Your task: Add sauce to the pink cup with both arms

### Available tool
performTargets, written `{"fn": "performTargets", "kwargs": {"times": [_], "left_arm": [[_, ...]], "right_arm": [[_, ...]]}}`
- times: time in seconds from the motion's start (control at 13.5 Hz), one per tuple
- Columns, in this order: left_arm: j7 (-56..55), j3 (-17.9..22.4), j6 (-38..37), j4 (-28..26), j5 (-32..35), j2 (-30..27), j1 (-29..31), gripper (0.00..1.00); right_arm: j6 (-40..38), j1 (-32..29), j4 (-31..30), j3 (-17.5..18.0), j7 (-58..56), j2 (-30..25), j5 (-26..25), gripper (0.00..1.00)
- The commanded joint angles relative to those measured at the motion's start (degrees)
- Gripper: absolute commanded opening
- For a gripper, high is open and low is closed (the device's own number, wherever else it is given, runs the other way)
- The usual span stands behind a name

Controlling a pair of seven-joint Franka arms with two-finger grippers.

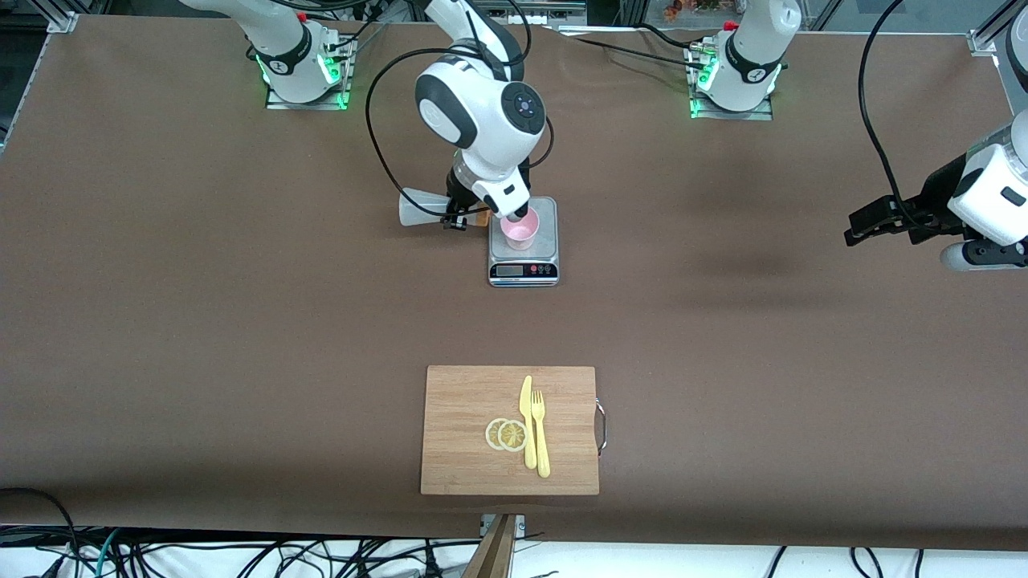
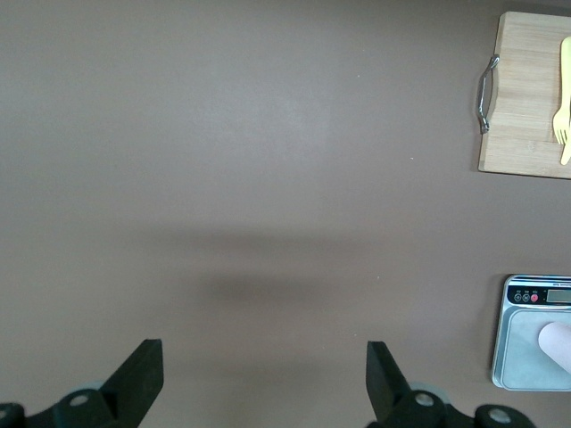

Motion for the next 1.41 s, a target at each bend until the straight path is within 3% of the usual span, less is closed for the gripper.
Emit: {"fn": "performTargets", "kwargs": {"times": [0.0, 0.37, 0.89, 1.11, 1.34], "left_arm": [[1.28, -0.11, -0.78, 0.81, 0.41, 0.22, 0.33, 1.0], [1.28, -0.11, -0.78, 0.89, 0.41, 0.22, 0.24, 1.0], [1.28, -0.11, -0.87, 0.81, 0.41, 0.22, 0.24, 1.0], [1.28, -0.11, -1.04, 0.89, 0.41, 0.22, 0.24, 1.0], [1.28, -0.11, -1.05, 0.89, 0.41, 0.22, 0.33, 1.0]], "right_arm": [[-4.64, 0.38, 2.67, 0.68, 0.55, 0.55, -3.61, 0.1], [-11.41, 2.12, 11.19, 1.65, 0.99, 6.43, -9.15, 0.1], [-13.18, 4.33, 12.09, 1.65, 3.54, 7.58, -11.27, 0.1], [-12.65, 3.81, 12.09, 1.39, 3.1, 5.48, -9.26, 0.1], [-11.08, -0.39, 11.3, 1.13, 2.66, 1.53, -0.93, 0.1]]}}
